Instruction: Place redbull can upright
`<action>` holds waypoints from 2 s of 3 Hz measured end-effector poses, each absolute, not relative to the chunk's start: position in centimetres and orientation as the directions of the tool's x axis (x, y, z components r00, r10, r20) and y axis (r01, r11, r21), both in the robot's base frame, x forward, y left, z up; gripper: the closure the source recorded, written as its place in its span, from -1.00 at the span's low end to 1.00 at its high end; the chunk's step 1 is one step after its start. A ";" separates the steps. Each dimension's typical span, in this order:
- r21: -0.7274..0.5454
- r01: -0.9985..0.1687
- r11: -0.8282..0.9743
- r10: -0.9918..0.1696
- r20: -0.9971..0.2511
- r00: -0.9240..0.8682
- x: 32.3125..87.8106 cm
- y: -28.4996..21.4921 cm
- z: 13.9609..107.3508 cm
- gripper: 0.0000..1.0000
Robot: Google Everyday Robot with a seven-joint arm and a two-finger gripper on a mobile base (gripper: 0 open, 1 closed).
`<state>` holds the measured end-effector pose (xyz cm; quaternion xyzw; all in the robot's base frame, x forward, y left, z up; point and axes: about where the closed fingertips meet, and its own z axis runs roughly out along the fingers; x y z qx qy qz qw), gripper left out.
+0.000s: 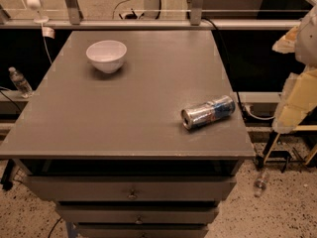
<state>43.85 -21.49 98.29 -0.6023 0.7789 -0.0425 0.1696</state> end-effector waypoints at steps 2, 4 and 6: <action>-0.289 -0.925 0.246 -0.960 -0.204 -0.192 44.3 -21.2 98.4 -1.00; -0.298 -0.943 -0.148 -0.962 -0.176 0.207 50.8 -16.7 94.9 -1.00; -0.207 -0.880 -0.427 -0.887 -0.090 0.452 50.2 -12.9 89.8 -1.00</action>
Offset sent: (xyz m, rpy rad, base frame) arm 0.0113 0.0042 -0.0022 -0.0286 -0.0168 0.0523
